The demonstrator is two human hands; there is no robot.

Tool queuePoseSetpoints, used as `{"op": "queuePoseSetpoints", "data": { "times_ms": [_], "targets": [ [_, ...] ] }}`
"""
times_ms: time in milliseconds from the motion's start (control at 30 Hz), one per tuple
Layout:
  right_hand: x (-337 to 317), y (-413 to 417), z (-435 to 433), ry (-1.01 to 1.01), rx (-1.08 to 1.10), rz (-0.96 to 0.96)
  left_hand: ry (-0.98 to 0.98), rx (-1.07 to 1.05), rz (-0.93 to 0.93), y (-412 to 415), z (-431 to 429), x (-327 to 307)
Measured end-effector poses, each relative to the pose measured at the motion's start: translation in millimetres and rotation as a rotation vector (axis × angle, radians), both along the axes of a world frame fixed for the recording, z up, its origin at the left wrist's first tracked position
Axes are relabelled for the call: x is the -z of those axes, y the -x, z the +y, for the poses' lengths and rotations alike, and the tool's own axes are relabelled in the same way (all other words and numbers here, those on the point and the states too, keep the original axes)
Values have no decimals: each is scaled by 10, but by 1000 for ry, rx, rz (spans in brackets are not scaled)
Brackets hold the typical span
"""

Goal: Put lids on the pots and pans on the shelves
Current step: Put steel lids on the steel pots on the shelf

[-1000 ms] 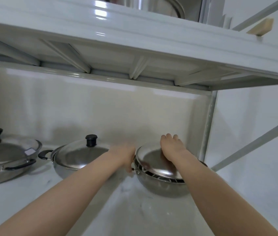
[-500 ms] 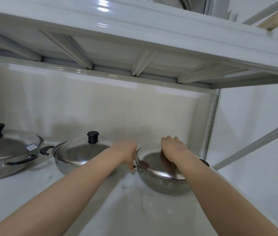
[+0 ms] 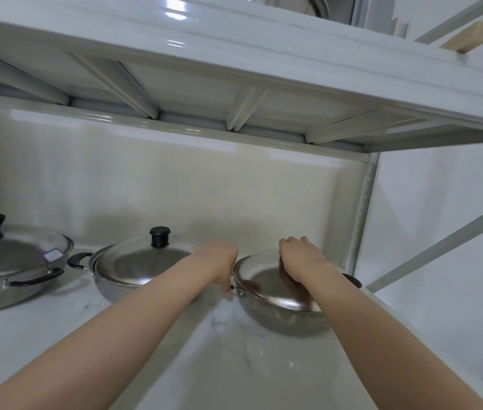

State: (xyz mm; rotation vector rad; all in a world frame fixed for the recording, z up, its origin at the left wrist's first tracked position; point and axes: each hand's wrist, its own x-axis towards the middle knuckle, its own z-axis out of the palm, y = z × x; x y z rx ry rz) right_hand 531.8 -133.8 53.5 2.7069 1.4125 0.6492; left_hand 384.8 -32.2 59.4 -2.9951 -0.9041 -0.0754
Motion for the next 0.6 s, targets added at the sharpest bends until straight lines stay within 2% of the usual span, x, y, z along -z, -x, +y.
{"op": "queuePoseSetpoints", "data": {
  "times_ms": [267,600],
  "targets": [
    [56,1,5,-56,16,-6,-48,-28,18,-5,-81,10],
    [68,48,-159,-245,-12,241,-70,-22,-40,31,-124,109]
  ]
}}
